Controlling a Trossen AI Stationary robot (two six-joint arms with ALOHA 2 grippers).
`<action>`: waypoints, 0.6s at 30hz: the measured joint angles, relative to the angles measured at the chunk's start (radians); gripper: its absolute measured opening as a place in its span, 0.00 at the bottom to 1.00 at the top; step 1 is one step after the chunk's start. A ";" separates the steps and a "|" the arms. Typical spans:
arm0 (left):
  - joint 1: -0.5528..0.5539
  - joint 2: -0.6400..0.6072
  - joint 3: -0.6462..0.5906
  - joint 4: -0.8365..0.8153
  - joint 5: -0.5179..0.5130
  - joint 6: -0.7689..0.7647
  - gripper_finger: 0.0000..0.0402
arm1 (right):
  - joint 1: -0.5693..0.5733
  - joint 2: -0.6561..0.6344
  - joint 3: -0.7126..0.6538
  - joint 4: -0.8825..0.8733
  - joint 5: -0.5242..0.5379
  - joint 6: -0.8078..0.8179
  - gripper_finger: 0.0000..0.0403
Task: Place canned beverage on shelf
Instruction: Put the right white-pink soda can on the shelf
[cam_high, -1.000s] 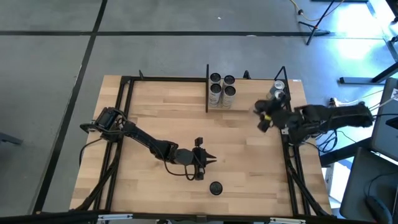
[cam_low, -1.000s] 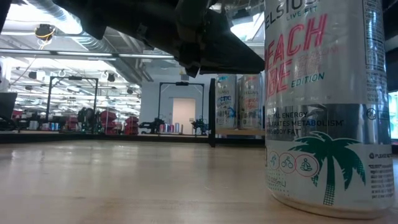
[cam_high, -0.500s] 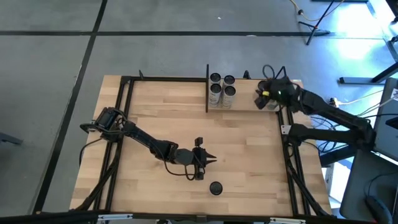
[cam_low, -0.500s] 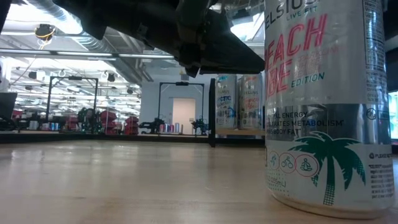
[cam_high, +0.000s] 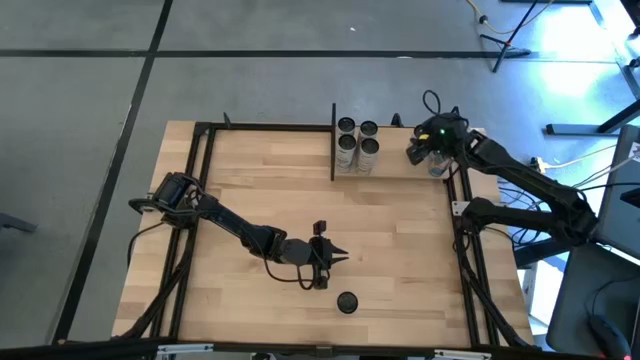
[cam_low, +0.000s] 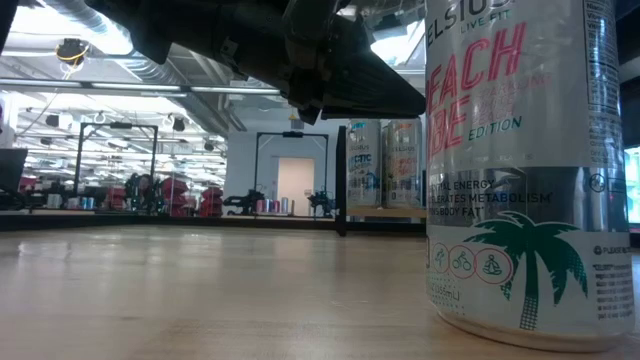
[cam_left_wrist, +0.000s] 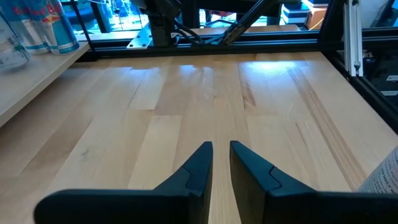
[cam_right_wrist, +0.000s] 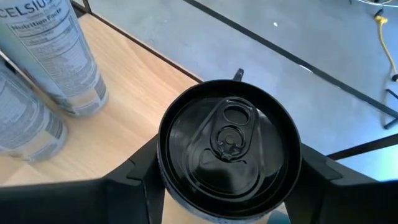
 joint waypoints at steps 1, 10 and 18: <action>0.000 0.000 0.000 0.000 0.000 0.000 0.12 | 0.000 0.003 0.000 -0.001 0.001 0.000 0.53; 0.000 0.000 0.000 0.016 0.000 0.000 0.12 | 0.000 0.028 0.000 0.002 0.037 0.004 0.53; 0.000 0.000 0.000 0.015 0.000 0.000 0.12 | 0.001 0.064 0.002 0.019 0.055 0.005 0.58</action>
